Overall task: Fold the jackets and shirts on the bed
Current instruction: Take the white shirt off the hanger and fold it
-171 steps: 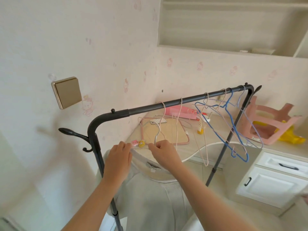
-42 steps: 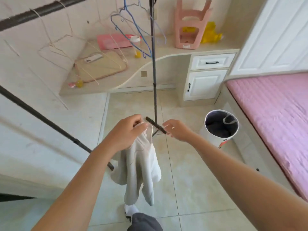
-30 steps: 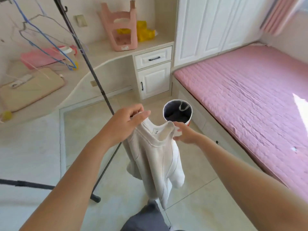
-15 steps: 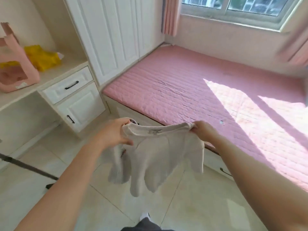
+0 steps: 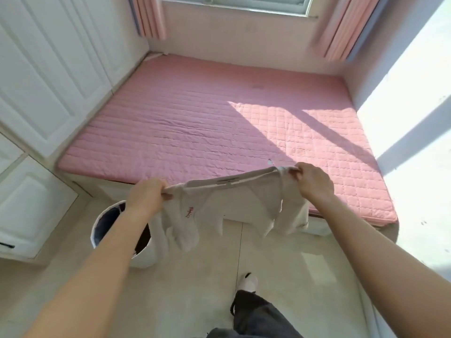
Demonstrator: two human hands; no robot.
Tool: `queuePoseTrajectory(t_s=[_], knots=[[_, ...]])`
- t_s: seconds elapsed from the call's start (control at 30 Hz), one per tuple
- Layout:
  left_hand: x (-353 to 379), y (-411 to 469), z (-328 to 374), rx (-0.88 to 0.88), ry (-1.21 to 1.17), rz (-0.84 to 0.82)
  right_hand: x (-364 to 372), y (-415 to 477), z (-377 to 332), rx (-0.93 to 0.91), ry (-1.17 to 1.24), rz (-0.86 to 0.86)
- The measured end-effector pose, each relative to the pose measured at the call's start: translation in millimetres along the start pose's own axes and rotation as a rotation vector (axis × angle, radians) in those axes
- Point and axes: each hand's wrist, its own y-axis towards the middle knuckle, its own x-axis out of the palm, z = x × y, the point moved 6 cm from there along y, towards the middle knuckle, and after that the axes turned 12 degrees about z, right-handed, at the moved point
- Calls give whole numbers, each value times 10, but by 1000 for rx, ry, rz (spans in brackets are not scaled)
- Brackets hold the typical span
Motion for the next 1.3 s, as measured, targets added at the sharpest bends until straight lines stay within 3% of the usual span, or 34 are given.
queuePoseTrajectory(t_s=[0.13, 0.37, 0.53, 0.73, 1.03, 1.3], knots=[[-16, 574, 246, -71, -48, 155, -23, 483, 245, 106, 188, 84], [243, 1563, 813, -269, -573, 173, 106, 1489, 558, 204, 468, 175], [189, 2160, 1117, -195, -504, 374, 162, 2118, 475, 183, 467, 226], [375, 3249, 1302, -137, -600, 479, 401, 3066, 368, 190, 462, 309], [1034, 5291, 1613, -105, -673, 380, 1061, 4627, 187, 310, 370, 335], [2119, 7041, 2011, -89, -685, 332, 2169, 6287, 346, 317, 255, 314]])
